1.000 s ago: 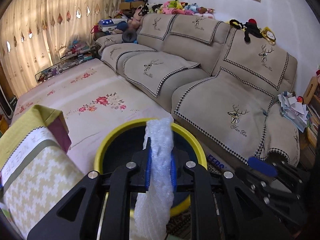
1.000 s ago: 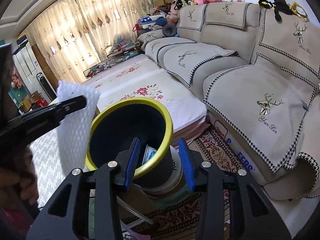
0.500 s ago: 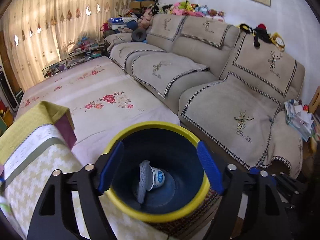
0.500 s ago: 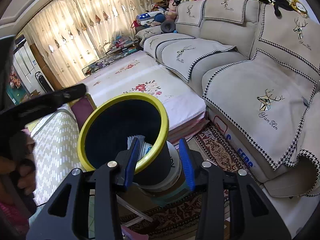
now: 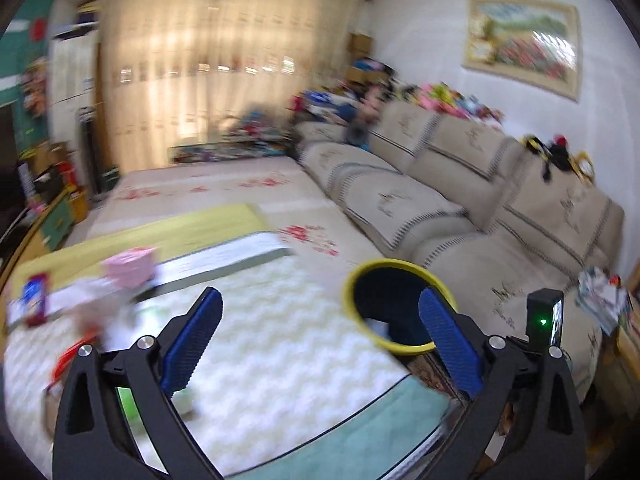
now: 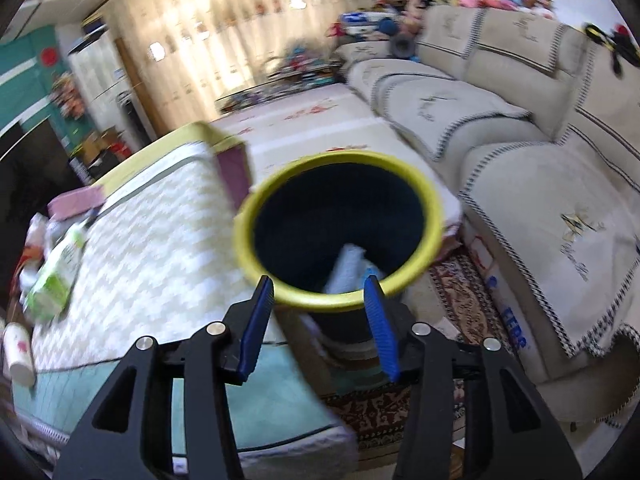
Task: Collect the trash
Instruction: 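Move the right gripper to the white paper cup, then grasp the paper cup with the right gripper and drop it into the bin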
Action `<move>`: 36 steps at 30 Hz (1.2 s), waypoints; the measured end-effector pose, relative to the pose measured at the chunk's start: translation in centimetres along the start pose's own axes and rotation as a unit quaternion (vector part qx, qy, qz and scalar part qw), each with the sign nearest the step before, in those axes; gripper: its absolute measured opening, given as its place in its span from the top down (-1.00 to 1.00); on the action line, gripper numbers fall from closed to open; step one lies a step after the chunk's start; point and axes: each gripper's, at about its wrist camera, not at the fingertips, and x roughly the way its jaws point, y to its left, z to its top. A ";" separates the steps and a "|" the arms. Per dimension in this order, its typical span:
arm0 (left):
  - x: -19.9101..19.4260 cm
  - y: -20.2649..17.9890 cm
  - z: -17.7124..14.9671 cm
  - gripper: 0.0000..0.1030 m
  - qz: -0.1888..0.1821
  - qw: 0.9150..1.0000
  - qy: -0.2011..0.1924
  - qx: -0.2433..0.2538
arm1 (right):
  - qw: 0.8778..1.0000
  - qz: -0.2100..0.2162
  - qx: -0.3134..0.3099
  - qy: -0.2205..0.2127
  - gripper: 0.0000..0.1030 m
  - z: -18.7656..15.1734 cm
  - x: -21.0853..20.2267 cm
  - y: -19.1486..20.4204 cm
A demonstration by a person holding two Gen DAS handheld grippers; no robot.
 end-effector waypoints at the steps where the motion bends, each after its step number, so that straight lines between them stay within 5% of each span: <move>1: -1.9 1.9 -0.6 -0.90 0.021 1.000 -0.010 -0.014 | 1.000 0.017 -0.017 0.002 -0.01 -0.2 0.0 1.6; 8: -10.8 11.4 -4.9 -0.90 0.149 0.985 -0.043 -0.077 | 0.984 0.127 -0.124 0.031 -0.06 -1.7 -0.1 12.4; 16: -19.9 20.5 -10.7 -0.90 0.276 0.949 -0.060 -0.141 | 0.930 0.273 -0.238 0.065 -0.10 -3.3 -2.1 25.3; 23: -24.7 25.6 -14.6 -0.90 0.302 0.926 -0.083 -0.209 | 0.875 0.337 -0.336 0.087 -0.26 -7.6 -3.4 35.0; 28: -24.9 25.9 -15.6 -0.90 0.292 0.928 -0.079 -0.216 | 0.863 0.322 -0.378 0.091 -0.32 -9.4 -1.8 39.3; 36: -23.9 25.6 -15.3 -0.90 0.284 0.930 -0.071 -0.224 | 0.859 0.313 -0.388 0.117 -0.23 -11.0 1.1 40.7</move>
